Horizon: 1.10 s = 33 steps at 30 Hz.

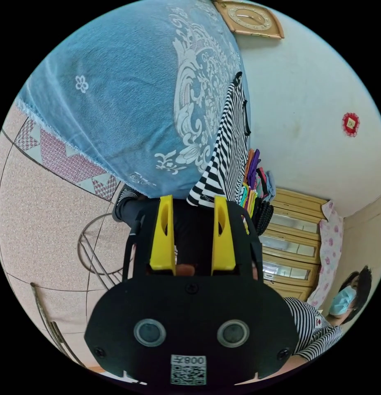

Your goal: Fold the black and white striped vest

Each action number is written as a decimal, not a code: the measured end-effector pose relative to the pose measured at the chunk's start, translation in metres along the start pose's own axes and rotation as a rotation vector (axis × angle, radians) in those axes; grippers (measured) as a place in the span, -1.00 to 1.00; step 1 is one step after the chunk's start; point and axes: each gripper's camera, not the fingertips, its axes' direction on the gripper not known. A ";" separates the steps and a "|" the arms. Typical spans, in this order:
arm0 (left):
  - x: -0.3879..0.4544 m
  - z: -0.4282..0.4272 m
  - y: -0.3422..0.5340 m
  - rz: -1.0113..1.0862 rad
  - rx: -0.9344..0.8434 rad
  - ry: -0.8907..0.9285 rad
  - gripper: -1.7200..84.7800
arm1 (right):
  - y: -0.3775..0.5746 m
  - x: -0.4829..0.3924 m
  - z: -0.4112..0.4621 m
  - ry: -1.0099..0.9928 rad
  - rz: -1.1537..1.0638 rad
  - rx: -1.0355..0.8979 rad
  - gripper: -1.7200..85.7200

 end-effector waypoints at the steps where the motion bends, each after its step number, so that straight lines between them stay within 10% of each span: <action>1: -0.001 0.000 0.002 -0.003 0.000 0.003 -0.64 | 0.001 0.005 0.002 -0.014 0.007 0.004 -0.79; 33: 0.007 -0.042 0.130 0.040 0.051 0.185 -0.90 | 0.072 0.121 0.035 -0.340 -0.071 -0.024 -0.94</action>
